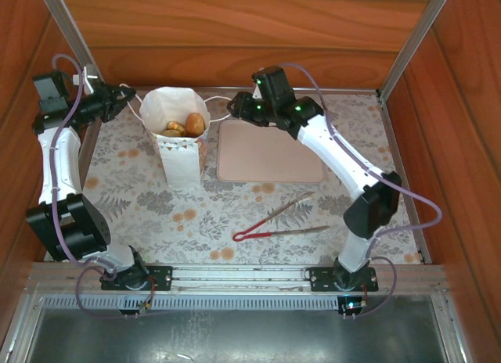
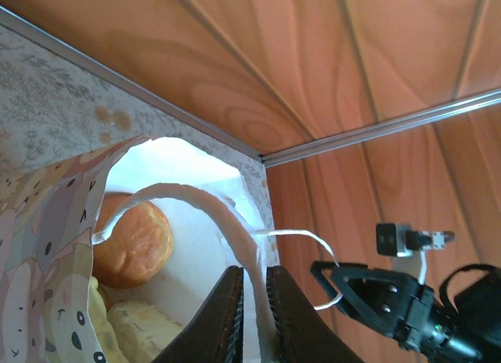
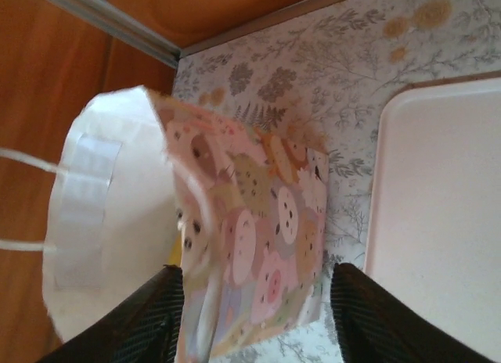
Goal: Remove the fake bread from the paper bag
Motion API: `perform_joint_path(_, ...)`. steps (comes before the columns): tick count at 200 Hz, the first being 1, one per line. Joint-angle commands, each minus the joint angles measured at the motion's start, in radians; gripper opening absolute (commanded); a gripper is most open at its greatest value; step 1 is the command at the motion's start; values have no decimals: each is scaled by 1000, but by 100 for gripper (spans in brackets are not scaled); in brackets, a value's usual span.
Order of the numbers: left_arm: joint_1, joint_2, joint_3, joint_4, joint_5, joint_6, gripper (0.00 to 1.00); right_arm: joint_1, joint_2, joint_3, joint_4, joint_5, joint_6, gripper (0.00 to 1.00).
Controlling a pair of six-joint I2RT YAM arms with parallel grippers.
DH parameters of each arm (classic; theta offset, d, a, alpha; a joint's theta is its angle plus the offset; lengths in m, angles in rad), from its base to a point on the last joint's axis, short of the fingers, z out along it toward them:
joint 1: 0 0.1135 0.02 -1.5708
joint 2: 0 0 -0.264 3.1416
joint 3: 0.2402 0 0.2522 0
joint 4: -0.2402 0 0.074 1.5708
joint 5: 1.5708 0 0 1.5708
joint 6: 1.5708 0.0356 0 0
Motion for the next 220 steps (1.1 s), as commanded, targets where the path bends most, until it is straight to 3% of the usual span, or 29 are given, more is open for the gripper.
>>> perform_joint_path(1, -3, -4, 24, -2, 18, 8, 11, -19, 72, 131, -123, -38, -90, 30)
perform_joint_path(38, 12, -6, 67, -2, -17, 1, 2, -22, 179, 291, -223, -102, -104, 1)
perform_joint_path(88, 46, -8, 168, -25, -91, 37, 2, -11, 266, 356, -174, -214, -64, 0)
perform_joint_path(123, 90, 15, 284, -203, -182, 169, 2, 19, 350, 394, -84, -313, -8, 0)
perform_joint_path(160, 104, 9, 288, -290, -238, 282, 2, 51, 436, 448, -83, -347, 28, 0)
perform_joint_path(187, 78, -10, 221, -292, -207, 344, 2, 54, 412, 360, -69, -347, 33, 0)
perform_joint_path(220, -27, -2, 169, -292, -196, 381, 1, 48, 323, 140, 13, -309, 31, 0)
